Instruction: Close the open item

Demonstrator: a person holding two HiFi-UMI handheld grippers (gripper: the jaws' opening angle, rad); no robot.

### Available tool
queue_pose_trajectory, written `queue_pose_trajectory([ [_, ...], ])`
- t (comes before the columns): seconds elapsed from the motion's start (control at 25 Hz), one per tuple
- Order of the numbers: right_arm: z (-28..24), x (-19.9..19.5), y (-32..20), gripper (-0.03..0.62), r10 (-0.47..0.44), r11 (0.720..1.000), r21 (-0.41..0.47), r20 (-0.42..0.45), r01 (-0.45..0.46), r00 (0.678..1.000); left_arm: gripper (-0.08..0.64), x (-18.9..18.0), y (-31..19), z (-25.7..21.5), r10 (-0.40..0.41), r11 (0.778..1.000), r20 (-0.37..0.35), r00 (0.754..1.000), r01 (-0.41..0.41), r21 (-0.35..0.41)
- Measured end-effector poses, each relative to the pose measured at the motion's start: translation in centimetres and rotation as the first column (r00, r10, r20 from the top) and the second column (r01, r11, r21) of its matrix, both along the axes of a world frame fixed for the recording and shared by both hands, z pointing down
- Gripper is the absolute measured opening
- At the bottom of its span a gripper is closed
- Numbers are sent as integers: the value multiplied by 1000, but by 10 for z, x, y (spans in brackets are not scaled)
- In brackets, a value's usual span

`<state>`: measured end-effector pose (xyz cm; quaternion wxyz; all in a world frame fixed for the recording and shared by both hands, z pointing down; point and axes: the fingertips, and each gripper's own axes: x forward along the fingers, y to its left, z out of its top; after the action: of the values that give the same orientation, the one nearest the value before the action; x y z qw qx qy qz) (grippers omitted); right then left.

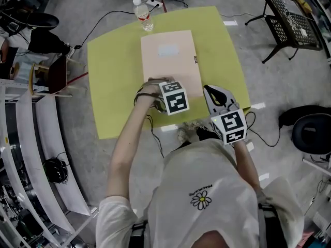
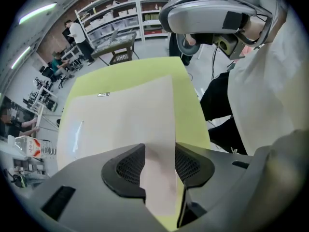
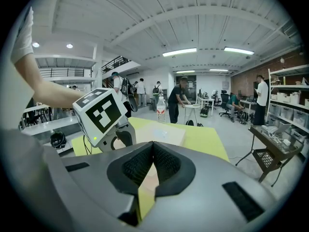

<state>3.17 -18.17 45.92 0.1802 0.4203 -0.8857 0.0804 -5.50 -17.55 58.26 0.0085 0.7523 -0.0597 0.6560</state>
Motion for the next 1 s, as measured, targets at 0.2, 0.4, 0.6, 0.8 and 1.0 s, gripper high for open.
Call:
queue_pose_trajectory([
  [0.2, 2, 0, 1, 11, 7, 1000, -4, -1, -7, 1000, 181, 0, 1, 0, 6, 1000, -23, 1000, -6, 5],
  [0.4, 5, 1, 4, 11, 8, 1000, -11, -12, -8, 1000, 203, 0, 8, 3, 25, 997, -10, 1000, -26, -76],
  [0.6, 3, 3, 0, 11, 26, 1000, -12, -5, -26, 1000, 238, -2, 12, 4, 73, 985, 29, 997, -67, -157],
  [0.8, 3, 0, 0, 11, 16, 1000, -12, -4, -16, 1000, 244, 0, 14, 6, 95, 991, 54, 994, -89, -101],
  [1.0, 5, -6, -1, 11, 5, 1000, -22, -4, -5, 1000, 219, 0, 9, 6, 91, 993, 53, 994, -86, -82],
])
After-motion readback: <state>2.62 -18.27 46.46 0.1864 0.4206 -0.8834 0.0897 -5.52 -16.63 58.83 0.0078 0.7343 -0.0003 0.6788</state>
